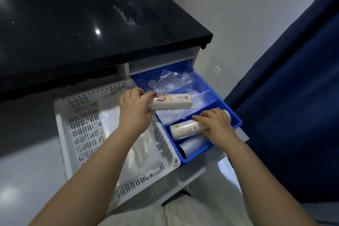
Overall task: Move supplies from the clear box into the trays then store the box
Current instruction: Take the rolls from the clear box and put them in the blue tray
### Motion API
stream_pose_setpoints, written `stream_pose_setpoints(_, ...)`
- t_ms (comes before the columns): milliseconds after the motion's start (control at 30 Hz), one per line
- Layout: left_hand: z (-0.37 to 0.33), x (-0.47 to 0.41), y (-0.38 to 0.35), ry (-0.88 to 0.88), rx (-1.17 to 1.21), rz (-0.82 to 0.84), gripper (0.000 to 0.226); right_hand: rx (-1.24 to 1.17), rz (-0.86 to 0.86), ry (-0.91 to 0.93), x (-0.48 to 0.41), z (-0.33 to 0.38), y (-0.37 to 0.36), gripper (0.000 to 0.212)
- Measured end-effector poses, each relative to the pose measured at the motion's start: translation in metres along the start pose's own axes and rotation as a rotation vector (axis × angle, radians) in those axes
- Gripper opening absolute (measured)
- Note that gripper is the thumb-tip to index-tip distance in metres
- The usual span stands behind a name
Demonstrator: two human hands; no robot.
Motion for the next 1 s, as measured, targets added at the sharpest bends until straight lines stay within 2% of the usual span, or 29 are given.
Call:
stream_pose_setpoints(133, -0.014, 0.0, -0.01, 0.085, -0.041, -0.009, 0.055, -0.151, 0.09, 0.208, -0.02, -0.007, -0.012, 0.061)
stream_pose_setpoints(333, -0.037, 0.008, -0.009, 0.25, -0.103, -0.048, 0.059, -0.231, 0.233, 0.508, -0.029, -0.011, -0.015, 0.062)
stream_pose_setpoints(533, -0.055, 0.036, -0.008, 0.432, -0.16, -0.121, 0.059, -0.387, 0.222, 0.638, -0.021, -0.019, -0.016, 0.042)
stream_pose_setpoints(633, -0.062, 0.051, 0.0, 0.483, -0.205, -0.163, 0.058, -0.424, 0.238, 0.811, -0.008, 0.009, -0.015, 0.035)
stream_pose_setpoints(767, -0.067, 0.066, 0.011, 0.492, -0.248, -0.193, 0.058, -0.277, 0.307, 1.019, 0.012, 0.059, -0.027, 0.034)
stream_pose_setpoints(1000, -0.064, 0.085, 0.017, 0.527, -0.3, -0.181, 0.057, -0.065, 0.265, 1.002, 0.005, 0.06, -0.019, 0.039)
Point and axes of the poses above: each hand's wrist, its own x-axis away from the middle knuckle, its own y-axis out of the back of the hand, z = x × y, the point moved 8 cm from there along -x, towards the middle knuckle, and after that the axes turned 6 degrees about -z, right-handed, at the moved point
